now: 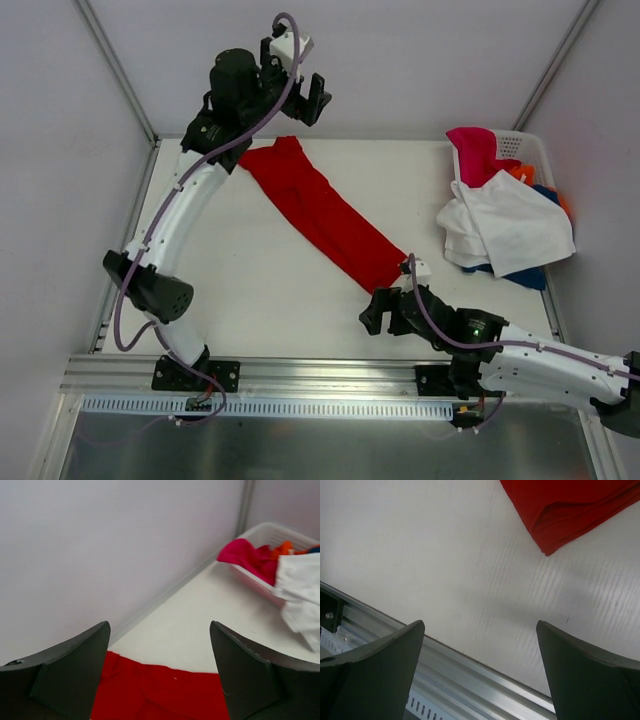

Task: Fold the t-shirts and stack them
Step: Fold the tshirt

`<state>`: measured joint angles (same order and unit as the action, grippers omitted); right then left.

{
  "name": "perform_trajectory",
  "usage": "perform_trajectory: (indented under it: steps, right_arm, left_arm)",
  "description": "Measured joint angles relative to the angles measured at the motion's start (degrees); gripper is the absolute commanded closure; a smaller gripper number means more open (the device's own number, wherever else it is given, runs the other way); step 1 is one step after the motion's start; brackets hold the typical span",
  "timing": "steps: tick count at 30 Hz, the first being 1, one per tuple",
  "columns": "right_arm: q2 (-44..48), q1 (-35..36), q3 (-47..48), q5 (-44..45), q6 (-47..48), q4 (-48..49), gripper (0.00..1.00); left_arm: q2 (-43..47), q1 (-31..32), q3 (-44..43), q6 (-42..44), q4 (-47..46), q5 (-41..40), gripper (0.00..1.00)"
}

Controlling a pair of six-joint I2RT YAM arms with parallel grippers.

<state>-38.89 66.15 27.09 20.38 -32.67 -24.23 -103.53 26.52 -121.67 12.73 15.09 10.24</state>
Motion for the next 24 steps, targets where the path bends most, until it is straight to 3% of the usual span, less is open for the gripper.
perform_trajectory:
  steps: [3, 4, 6, 7, 9, 14, 24]
  right_arm:
    - [4.5, 2.1, -0.1, 3.2, -2.1, -2.8, 0.01]
    - [6.4, 2.6, -0.1, 4.4, -3.0, -4.4, 0.0]
    - [10.3, 3.5, -0.1, 6.8, -4.7, -7.8, 0.02]
    - [12.4, 3.8, -0.1, 8.0, -5.4, -9.6, 0.04]
    - [15.5, 4.2, -0.1, 9.8, -6.4, -12.3, 0.09]
    - [18.1, 4.4, -0.1, 12.0, -7.9, -16.5, 0.09]
    - [13.5, 6.1, -0.7, 12.9, -10.3, -17.2, 0.08]
  left_arm:
    - [5.6, 0.1, 7.7, -4.6, -1.5, 8.0, 0.37]
    - [6.1, 0.1, 10.4, -5.3, -2.3, 9.7, 0.55]
    - [5.8, 0.2, 17.2, -7.0, -2.6, 13.9, 0.76]
    - [4.3, 0.5, 20.5, -7.8, -2.2, 15.6, 0.92]
    - [-0.1, 1.2, 26.3, -9.1, -1.0, 18.3, 1.0]
    - [-7.1, 3.7, 35.0, -9.2, 4.4, 21.1, 1.0]
    - [-6.3, 7.5, 35.7, -10.4, 0.5, 23.9, 1.0]
